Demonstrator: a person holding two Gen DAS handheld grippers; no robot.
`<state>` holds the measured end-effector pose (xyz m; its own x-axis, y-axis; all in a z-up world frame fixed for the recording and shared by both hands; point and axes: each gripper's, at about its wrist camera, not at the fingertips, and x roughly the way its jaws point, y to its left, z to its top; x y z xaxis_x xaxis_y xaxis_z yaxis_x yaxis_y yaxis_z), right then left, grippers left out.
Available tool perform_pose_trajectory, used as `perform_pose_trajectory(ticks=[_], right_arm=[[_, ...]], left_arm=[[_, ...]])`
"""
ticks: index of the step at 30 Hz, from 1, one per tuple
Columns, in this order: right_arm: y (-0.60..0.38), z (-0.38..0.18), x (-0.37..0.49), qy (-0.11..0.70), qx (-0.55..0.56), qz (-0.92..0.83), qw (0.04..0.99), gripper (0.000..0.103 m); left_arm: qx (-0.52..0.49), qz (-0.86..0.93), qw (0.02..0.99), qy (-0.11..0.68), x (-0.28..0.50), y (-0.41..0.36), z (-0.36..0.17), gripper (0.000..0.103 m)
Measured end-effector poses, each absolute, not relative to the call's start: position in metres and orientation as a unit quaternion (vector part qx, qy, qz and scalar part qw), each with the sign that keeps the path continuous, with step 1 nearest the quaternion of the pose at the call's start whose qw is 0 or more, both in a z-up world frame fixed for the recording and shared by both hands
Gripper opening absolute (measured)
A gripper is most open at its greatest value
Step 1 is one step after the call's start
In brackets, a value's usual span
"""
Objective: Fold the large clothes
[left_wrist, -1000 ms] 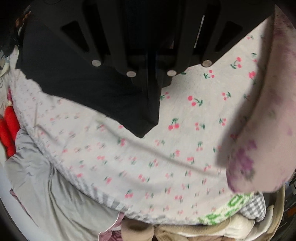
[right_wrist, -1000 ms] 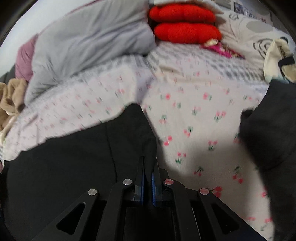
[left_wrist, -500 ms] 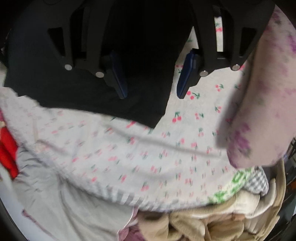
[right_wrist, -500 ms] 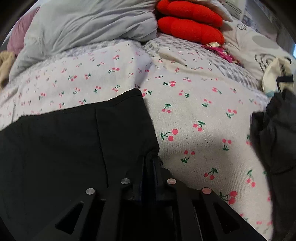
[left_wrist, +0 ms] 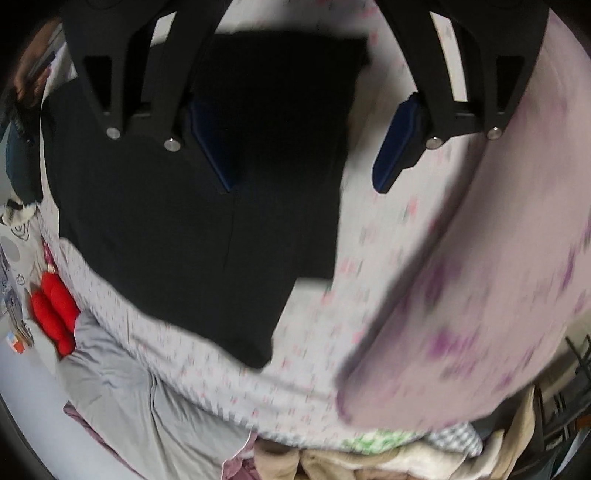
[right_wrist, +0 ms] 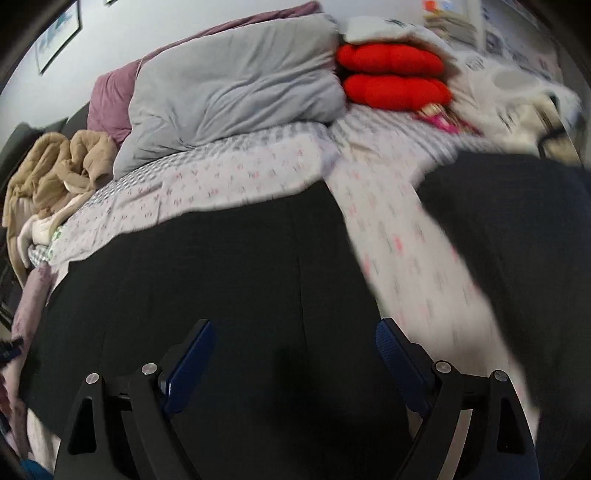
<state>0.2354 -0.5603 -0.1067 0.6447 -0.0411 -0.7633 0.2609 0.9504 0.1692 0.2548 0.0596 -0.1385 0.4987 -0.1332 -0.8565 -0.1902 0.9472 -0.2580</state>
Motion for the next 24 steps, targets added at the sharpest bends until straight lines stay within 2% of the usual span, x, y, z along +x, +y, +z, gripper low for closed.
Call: perform_pose_trajectory(ticks=[4,5,6,8,9,10,13,15,20,24], right_arm=[[-0.590,-0.125,0.175,0.378,0.217,-0.131,0.890,0.090],[-0.595,-0.129,0.165,0.372,0.242,-0.134,0.886,0.089],[-0.601,-0.136,0.160,0.371,0.265,-0.126,0.881,0.086],[-0.605,-0.147,0.162,0.386,0.279,-0.106,0.873,0.064],[-0.606,-0.153,0.166,0.391,0.289,-0.086,0.869,0.043],[-0.608,-0.156,0.169,0.391,0.300,-0.072,0.867,0.032],[-0.605,-0.152,0.182,0.389,0.285,-0.067,0.873,0.015],[-0.601,-0.147,0.199,0.397,0.261,-0.076,0.876,0.012],[-0.585,-0.135,0.222,0.407,0.187,-0.101,0.888,0.011],[-0.583,-0.166,0.223,0.436,0.154,-0.137,0.876,0.010]], left_arm=[[-0.175,0.011,0.851,0.495,0.231,0.059,-0.152,0.077],[-0.175,0.011,0.854,0.489,0.229,0.058,-0.153,0.070],[-0.179,0.003,0.856,0.485,0.228,0.057,-0.154,0.054],[-0.181,0.005,0.857,0.482,0.227,0.054,-0.154,0.039],[-0.172,0.017,0.860,0.480,0.227,0.052,-0.154,0.033],[-0.169,0.017,0.861,0.479,0.228,0.051,-0.153,0.030],[-0.165,0.028,0.864,0.474,0.226,0.051,-0.152,0.016],[-0.158,0.045,0.865,0.475,0.223,0.051,-0.151,0.012],[-0.168,0.073,0.857,0.482,0.218,0.054,-0.165,0.011],[-0.148,0.075,0.863,0.478,0.217,0.049,-0.168,0.011]])
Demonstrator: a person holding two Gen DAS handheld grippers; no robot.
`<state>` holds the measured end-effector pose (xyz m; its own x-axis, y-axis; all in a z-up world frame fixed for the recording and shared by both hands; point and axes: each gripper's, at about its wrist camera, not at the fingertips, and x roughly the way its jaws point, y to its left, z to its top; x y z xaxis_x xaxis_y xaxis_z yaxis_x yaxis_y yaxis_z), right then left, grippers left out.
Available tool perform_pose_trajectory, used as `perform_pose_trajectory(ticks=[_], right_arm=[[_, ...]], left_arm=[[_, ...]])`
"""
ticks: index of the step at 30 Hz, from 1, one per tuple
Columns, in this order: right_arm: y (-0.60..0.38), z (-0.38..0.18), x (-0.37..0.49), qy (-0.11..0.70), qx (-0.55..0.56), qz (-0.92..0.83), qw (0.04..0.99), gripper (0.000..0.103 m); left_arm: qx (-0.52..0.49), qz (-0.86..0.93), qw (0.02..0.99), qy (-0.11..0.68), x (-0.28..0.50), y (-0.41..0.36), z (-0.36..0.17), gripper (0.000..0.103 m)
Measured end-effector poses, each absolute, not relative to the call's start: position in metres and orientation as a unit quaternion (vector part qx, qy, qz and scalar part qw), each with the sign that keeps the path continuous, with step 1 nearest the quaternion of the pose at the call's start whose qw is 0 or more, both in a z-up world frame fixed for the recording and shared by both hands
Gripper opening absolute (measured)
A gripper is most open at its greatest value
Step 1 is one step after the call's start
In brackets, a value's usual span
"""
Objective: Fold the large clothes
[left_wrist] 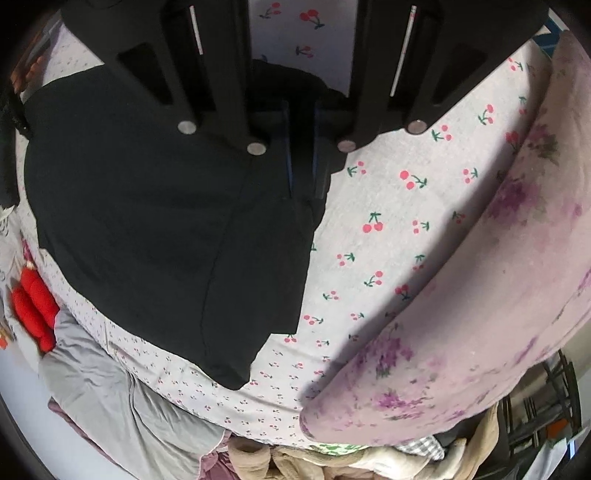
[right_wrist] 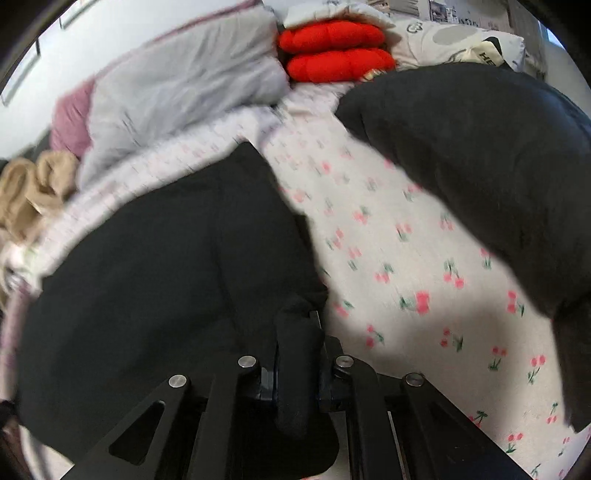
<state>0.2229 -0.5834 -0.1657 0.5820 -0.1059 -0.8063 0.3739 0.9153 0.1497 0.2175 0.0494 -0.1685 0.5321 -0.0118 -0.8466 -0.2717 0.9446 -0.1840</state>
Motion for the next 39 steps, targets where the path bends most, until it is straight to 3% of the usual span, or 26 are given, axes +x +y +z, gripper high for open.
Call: perform_pose_trajectory(ticks=[8,11,14,19,25,28,34,39], right_arm=[[-0.588,-0.172,0.224,0.440,0.159,-0.134,0.874,0.012],[-0.594,-0.174,0.221,0.438,0.173,-0.140,0.871,0.024],[-0.597,-0.169,0.211,0.440,0.175,-0.144,0.869,0.035],[-0.599,-0.144,0.182,0.416,0.183,-0.171,0.874,0.058],[-0.571,-0.123,0.146,0.379,0.171,-0.166,0.894,0.060],[-0.552,-0.117,0.139,0.368,0.178,-0.137,0.902,0.060],[-0.493,-0.120,0.152,0.393,0.139,-0.021,0.909,0.060],[-0.435,-0.132,0.171,0.415,0.067,0.056,0.906,0.059]], left_arm=[[-0.131,0.076,0.867,0.474,0.219,0.048,-0.170,0.012],[-0.139,0.075,0.866,0.474,0.218,0.051,-0.169,0.016],[-0.176,0.067,0.859,0.475,0.212,0.066,-0.162,0.029],[-0.203,0.083,0.861,0.459,0.187,0.089,-0.141,0.034],[-0.254,0.043,0.836,0.484,0.157,0.093,-0.149,0.044],[-0.280,0.025,0.825,0.491,0.155,0.089,-0.158,0.055],[-0.338,0.001,0.806,0.486,0.161,0.076,-0.177,0.058],[-0.384,-0.009,0.792,0.475,0.173,0.073,-0.188,0.070]])
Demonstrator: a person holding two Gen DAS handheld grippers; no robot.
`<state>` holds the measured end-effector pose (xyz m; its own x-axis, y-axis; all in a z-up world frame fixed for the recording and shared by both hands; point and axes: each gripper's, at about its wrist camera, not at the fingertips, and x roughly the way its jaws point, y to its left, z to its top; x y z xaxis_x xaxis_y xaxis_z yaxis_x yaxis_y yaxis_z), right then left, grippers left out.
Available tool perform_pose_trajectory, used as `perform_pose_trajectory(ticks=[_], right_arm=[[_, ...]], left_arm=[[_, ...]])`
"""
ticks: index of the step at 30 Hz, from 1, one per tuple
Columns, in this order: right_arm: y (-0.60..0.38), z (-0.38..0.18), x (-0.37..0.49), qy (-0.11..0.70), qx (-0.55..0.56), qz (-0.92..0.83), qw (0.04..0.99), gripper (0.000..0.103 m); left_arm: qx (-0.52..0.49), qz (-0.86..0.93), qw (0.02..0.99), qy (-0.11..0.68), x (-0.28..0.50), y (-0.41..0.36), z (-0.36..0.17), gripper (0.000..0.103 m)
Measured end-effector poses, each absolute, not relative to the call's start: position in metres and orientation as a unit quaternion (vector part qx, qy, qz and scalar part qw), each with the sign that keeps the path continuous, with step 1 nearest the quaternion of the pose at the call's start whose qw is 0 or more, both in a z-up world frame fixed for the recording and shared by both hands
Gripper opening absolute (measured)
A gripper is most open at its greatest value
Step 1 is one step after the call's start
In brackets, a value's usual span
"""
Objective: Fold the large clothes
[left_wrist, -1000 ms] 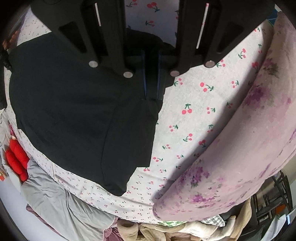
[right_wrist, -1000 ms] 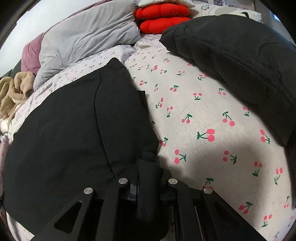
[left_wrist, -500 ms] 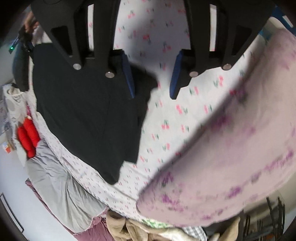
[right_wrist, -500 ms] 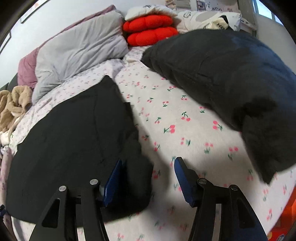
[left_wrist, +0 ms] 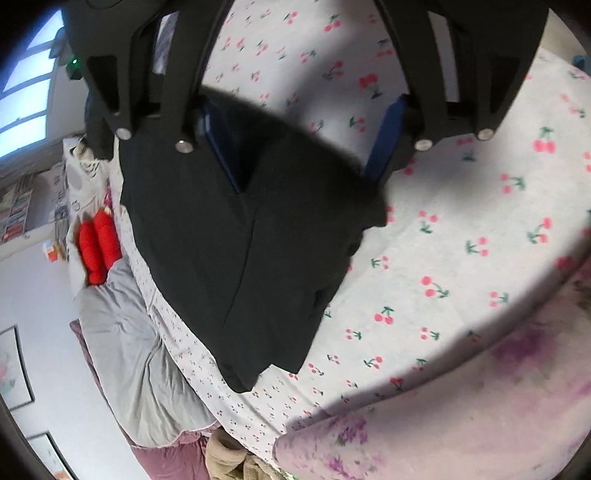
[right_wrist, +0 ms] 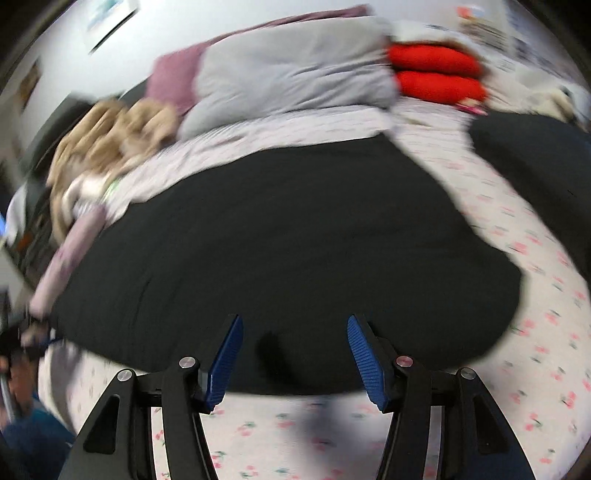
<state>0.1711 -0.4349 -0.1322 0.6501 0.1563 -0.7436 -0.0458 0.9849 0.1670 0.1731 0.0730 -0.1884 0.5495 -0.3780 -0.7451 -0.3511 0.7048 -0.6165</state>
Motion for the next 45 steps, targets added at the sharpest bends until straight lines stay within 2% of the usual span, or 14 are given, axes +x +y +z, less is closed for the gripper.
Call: perform_pose_trajectory(ticks=[6,17,23,25,26,27,29,32,36,40,45], right_arm=[[-0.401,-0.144,0.195,0.423,0.037,0.068,0.903,0.059],[-0.393,-0.165,0.200,0.424,0.019,0.053,0.904,0.059],[-0.395,-0.176,0.202,0.426,0.021,0.053,0.903,0.059],[-0.393,-0.178,0.203,0.428,0.019,0.050,0.902,0.059],[-0.390,-0.178,0.202,0.428,0.009,0.046,0.903,0.059],[-0.388,-0.178,0.203,0.428,0.004,0.045,0.903,0.059],[-0.389,-0.177,0.205,0.432,0.001,0.046,0.901,0.059],[-0.389,-0.176,0.207,0.434,-0.003,0.048,0.899,0.059],[-0.386,-0.178,0.205,0.429,-0.010,0.041,0.902,0.059],[-0.388,-0.178,0.203,0.425,-0.002,0.043,0.904,0.059],[-0.402,-0.169,0.201,0.432,0.015,0.064,0.900,0.058]], left_arm=[[-0.433,-0.014,0.780,0.452,0.183,0.076,-0.202,0.074],[-0.436,-0.015,0.791,0.429,0.203,0.067,-0.206,0.082],[-0.450,-0.016,0.791,0.413,0.214,0.067,-0.209,0.082],[-0.455,-0.016,0.793,0.405,0.215,0.067,-0.207,0.065],[-0.454,-0.019,0.796,0.400,0.215,0.066,-0.205,0.053],[-0.451,-0.021,0.799,0.397,0.215,0.066,-0.202,0.046],[-0.438,-0.032,0.812,0.384,0.211,0.062,-0.192,0.042],[-0.433,-0.058,0.827,0.355,0.206,0.060,-0.170,0.041],[-0.396,-0.067,0.841,0.361,0.219,0.048,-0.152,0.047],[-0.415,-0.067,0.826,0.374,0.226,0.057,-0.164,0.047],[-0.397,-0.057,0.830,0.386,0.217,0.063,-0.176,0.042]])
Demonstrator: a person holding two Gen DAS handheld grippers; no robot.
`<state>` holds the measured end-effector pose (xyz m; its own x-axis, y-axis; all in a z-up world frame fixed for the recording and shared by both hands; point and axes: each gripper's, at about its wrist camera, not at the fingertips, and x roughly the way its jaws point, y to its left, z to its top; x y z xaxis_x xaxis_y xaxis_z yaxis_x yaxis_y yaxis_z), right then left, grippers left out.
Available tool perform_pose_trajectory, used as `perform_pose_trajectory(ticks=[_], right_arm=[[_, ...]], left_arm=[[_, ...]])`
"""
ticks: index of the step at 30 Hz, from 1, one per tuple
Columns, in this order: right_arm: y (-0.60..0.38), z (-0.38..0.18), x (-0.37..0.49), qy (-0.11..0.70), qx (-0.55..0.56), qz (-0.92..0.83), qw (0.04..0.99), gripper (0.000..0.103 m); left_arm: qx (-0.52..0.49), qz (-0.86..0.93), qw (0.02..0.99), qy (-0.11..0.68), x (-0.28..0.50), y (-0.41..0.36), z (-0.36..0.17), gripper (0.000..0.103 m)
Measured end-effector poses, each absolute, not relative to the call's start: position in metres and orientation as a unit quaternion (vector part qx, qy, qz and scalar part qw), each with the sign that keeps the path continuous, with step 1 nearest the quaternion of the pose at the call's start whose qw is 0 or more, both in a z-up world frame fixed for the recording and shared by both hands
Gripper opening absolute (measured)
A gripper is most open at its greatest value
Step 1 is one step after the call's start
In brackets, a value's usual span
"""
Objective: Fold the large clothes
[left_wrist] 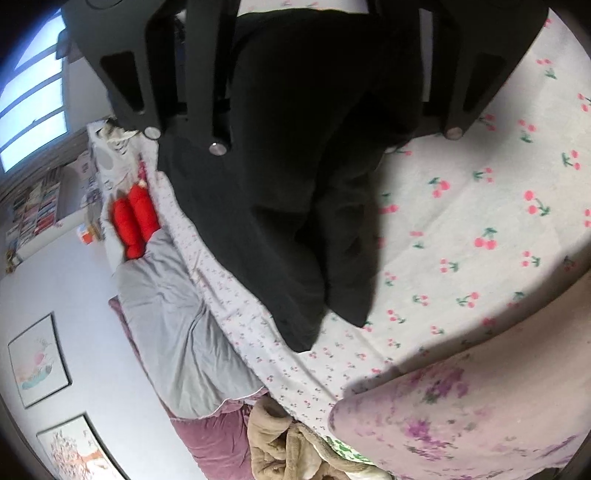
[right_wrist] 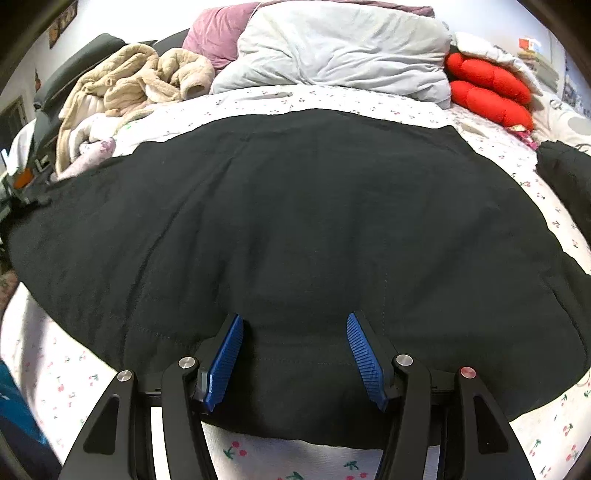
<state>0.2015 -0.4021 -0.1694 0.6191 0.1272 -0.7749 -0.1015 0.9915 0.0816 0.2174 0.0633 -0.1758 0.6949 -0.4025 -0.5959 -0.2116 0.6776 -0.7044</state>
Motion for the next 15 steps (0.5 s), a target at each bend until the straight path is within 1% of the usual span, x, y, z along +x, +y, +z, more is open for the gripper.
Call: perform_pose_trajectory(ticks=[7,10,12,13,14,15], right_arm=[[-0.426,-0.165,0.196,0.429,0.028,0.041,0.902,0.058],[-0.410,-0.156,0.206,0.439,0.003,0.021,0.898,0.058],[-0.394,-0.148,0.214,0.433,0.001,0.050,0.900,0.058],[-0.385,-0.145,0.217,0.432,-0.002,0.064,0.899,0.054],[-0.371,-0.142,0.224,0.434,-0.014,0.082,0.897,0.047],[-0.362,-0.142,0.228,0.437,-0.024,0.094,0.894,0.029]], left_arm=[[-0.407,-0.057,0.822,0.394,0.212,0.068,-0.188,0.042],[-0.403,-0.057,0.826,0.389,0.212,0.065,-0.180,0.040],[-0.383,-0.059,0.840,0.379,0.211,0.059,-0.167,0.040],[-0.374,-0.060,0.845,0.377,0.211,0.057,-0.162,0.040],[-0.365,-0.062,0.850,0.375,0.211,0.054,-0.157,0.040],[-0.358,-0.065,0.853,0.373,0.212,0.052,-0.152,0.040]])
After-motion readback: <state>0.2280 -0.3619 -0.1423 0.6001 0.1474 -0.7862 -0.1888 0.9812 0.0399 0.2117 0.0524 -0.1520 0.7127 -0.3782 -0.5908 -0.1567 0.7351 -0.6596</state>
